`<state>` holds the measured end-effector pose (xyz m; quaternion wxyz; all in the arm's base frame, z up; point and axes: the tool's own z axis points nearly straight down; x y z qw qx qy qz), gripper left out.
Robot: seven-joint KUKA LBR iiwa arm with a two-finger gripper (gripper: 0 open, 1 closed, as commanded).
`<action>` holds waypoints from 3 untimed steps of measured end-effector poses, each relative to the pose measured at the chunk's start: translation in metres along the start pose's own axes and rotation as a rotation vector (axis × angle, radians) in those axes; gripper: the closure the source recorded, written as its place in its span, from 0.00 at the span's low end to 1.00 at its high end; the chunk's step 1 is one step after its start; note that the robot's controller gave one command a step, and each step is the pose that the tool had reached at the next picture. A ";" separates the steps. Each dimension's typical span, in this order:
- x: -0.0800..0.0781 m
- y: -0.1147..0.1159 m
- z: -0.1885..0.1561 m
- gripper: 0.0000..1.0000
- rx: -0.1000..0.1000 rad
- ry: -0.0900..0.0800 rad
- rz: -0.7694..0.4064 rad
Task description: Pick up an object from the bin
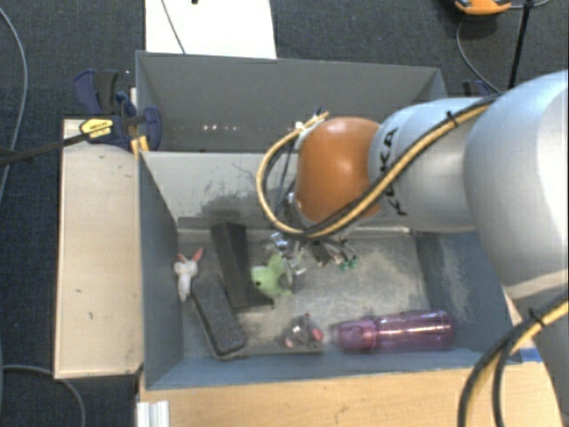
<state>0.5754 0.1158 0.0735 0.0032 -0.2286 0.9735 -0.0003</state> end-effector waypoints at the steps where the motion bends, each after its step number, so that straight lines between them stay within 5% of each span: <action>1: 0.000 0.000 0.000 1.00 0.000 0.000 0.000; 3: 0.002 0.001 -0.025 1.00 -0.002 0.003 0.001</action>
Offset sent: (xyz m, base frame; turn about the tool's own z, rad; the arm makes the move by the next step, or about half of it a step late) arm -0.0002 -0.0001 0.1121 0.0000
